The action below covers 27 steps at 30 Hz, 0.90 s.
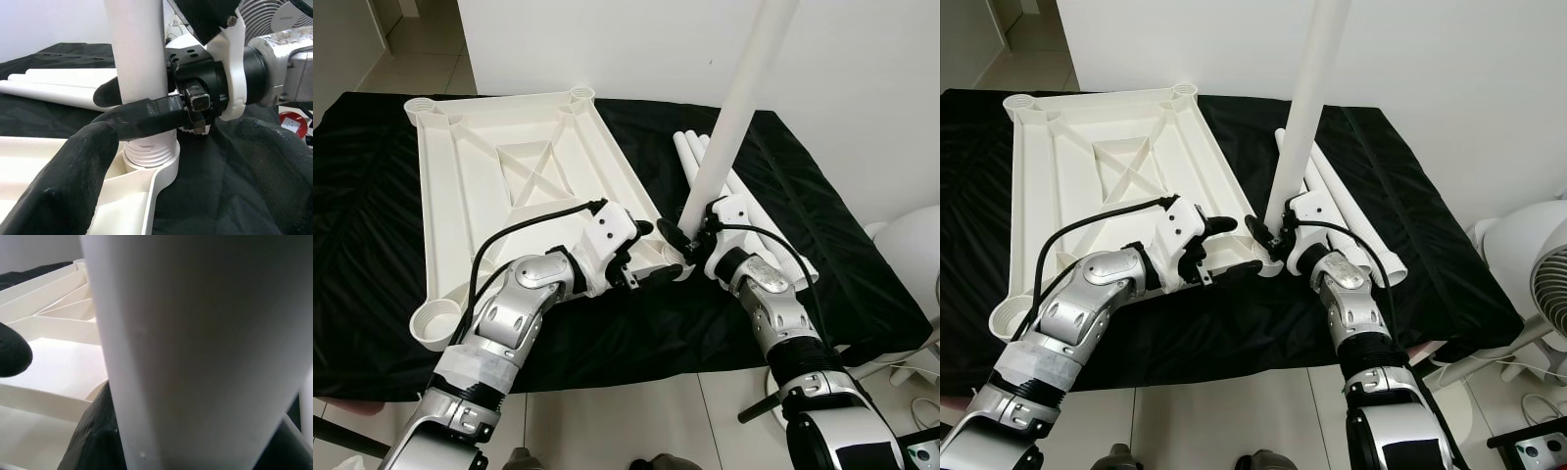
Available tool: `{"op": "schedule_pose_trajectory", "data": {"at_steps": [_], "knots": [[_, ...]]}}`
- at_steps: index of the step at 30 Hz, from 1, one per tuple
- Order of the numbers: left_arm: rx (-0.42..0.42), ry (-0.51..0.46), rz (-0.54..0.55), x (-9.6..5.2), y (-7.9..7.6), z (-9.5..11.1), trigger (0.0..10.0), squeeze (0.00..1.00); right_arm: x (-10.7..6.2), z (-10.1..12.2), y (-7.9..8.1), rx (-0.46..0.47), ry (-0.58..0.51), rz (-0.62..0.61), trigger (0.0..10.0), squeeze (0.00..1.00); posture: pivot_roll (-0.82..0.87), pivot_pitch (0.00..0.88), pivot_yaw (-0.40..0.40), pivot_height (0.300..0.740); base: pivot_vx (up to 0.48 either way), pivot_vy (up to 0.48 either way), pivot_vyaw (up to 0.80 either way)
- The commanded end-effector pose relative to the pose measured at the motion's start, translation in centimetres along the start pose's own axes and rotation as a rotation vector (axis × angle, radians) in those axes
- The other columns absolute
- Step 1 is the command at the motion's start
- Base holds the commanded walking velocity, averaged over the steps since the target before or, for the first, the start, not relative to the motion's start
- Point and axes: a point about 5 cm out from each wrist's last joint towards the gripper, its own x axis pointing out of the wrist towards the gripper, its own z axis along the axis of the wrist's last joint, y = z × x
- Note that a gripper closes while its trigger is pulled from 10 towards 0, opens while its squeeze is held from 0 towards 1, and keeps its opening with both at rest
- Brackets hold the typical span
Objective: Building children table
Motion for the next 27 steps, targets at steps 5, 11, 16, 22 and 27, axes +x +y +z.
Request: {"op": "schedule_pose_trajectory", "data": {"at_steps": [5, 11, 16, 22, 27], "knots": [[0.001, -0.013, -0.058, 0.3, -0.7, 0.2, 10.0, 0.0, -0.3, -2.4, 0.2, 0.06, 0.114, -0.241, 10.0, 0.0, 0.06, 0.0, -0.078, 0.74, 0.0, 0.0, 0.0], [0.0, -0.012, -0.064, 0.3, -0.8, 0.1, 10.0, 0.0, 0.3, -2.2, 1.0, 0.108, 0.102, -0.382, 10.0, 0.0, 0.06, 0.0, -0.081, 0.74, 0.0, 0.0, 0.0], [-0.001, -0.013, -0.065, 0.4, -0.8, 0.1, 10.0, 0.0, 1.1, -1.7, 2.2, 0.154, 0.065, -0.516, 10.0, 0.0, 0.06, 0.0, -0.085, 0.74, 0.0, 0.0, 0.0], [-0.002, -0.014, -0.064, 0.4, -0.9, 0.1, 10.0, 0.0, 2.3, -0.6, 4.5, 0.179, 0.008, -0.51, 10.0, 0.0, 0.06, 0.0, -0.085, 0.74, 0.0, 0.0, 0.0], [-0.001, -0.012, -0.065, 0.3, -0.9, 0.1, 10.0, 0.0, 2.1, -0.3, 4.0, 0.162, -0.012, -0.498, 10.0, 1.0, 0.06, 0.0, -0.085, 0.74, 0.0, 0.0, 0.0]]}}
